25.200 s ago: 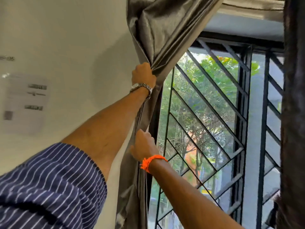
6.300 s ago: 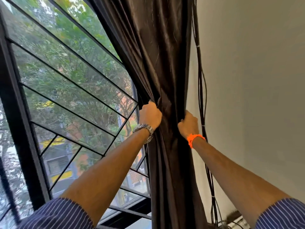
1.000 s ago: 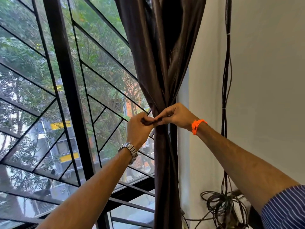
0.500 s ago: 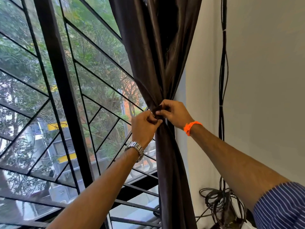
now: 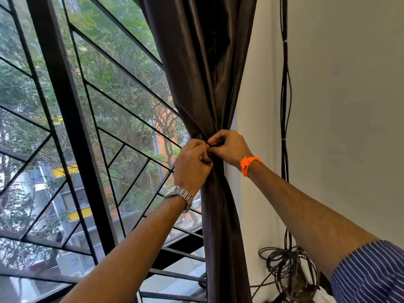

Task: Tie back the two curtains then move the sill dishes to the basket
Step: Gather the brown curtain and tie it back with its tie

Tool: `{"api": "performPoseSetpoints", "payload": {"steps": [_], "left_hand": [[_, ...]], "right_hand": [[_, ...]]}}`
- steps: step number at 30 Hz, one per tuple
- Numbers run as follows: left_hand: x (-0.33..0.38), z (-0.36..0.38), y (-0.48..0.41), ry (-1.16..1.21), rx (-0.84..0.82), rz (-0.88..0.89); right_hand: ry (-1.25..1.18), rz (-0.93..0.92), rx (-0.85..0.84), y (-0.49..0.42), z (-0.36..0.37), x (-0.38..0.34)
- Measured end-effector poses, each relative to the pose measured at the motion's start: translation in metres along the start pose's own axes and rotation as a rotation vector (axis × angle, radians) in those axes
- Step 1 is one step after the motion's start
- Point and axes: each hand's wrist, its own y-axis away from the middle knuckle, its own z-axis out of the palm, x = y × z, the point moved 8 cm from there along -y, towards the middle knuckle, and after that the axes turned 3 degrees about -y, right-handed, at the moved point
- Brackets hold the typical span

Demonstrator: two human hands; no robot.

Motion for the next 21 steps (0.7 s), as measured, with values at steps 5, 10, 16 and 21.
{"api": "performPoseSetpoints", "payload": {"steps": [5,10,16,21], "left_hand": [[0.001,0.008,0.005,-0.078,-0.034,0.028],[-0.002,0.007,0.005,-0.143,-0.031,-0.035],[-0.025,0.013,-0.003,0.042,-0.2,-0.176],[-0.025,0.026,-0.029,0.1,-0.509,-0.232]], "right_hand": [[0.008,0.112,0.06,0.005,-0.007,0.015],[0.044,0.032,-0.005,0.011,-0.002,0.009],[0.055,0.049,-0.302,0.027,0.007,0.015],[0.146,0.003,-0.304,0.023,0.013,0.013]]}}
